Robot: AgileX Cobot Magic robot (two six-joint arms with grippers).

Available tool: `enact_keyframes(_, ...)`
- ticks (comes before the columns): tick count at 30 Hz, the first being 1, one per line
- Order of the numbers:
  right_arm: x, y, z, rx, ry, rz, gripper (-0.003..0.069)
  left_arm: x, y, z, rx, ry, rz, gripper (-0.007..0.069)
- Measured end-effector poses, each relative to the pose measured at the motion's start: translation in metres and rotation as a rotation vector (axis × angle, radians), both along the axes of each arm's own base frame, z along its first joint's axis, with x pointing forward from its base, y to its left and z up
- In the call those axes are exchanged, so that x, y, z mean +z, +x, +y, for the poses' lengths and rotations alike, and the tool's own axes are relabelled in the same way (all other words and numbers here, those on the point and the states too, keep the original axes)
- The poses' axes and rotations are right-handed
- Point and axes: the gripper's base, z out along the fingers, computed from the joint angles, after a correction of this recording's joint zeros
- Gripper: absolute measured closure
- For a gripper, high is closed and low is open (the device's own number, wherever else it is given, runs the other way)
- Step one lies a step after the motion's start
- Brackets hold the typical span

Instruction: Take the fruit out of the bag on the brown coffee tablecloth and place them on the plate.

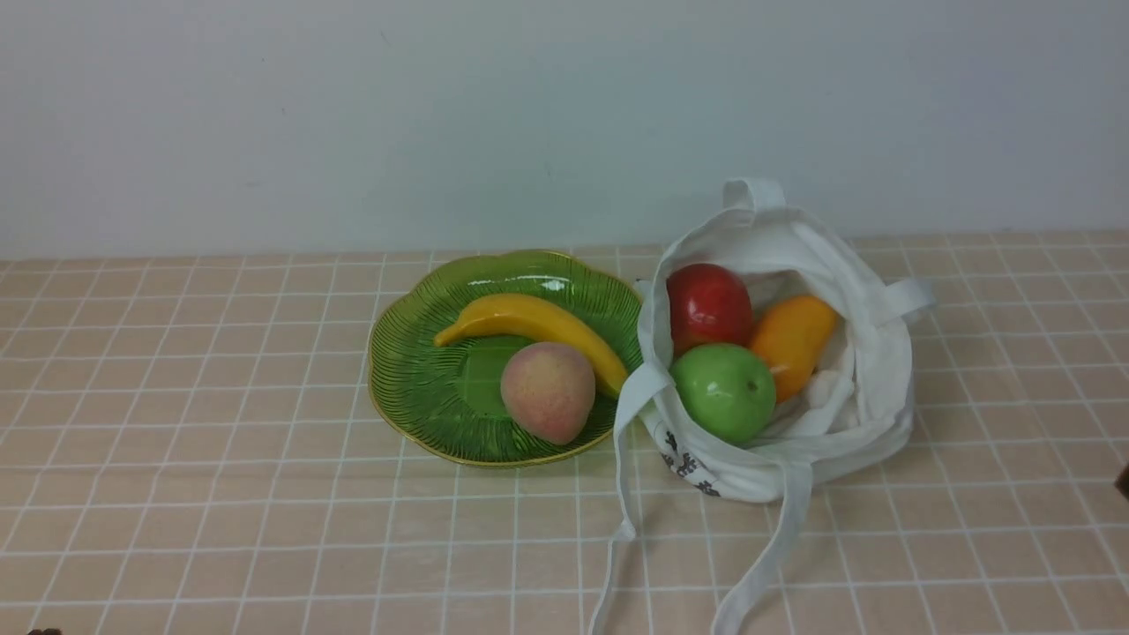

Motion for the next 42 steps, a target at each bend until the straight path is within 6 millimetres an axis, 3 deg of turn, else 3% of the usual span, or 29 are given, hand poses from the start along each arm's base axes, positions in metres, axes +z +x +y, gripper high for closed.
enact_keyframes(7,-0.008,0.001,0.001,0.007,0.027,0.042,0.0673,0.000,0.000,0.000,0.000,0.000,0.000,0.0632)
enact_keyframes(14,-0.032,-0.004,-0.004,-0.038,0.013,0.092,0.0673,0.000,0.000,0.000,0.000,0.000,0.000,0.0632)
enact_keyframes(25,-0.107,-0.008,-0.030,-0.430,0.036,0.214,0.0673,0.000,0.000,0.000,0.000,0.000,0.000,0.0632)
enact_keyframes(34,-0.108,-0.010,-0.032,-0.459,0.044,0.198,0.0673,0.000,0.000,0.000,0.000,0.000,0.000,0.0632)
enact_keyframes(42,-0.108,-0.011,-0.028,-0.379,0.039,0.201,0.0673,0.000,0.000,0.000,0.000,0.000,0.000,0.0632)
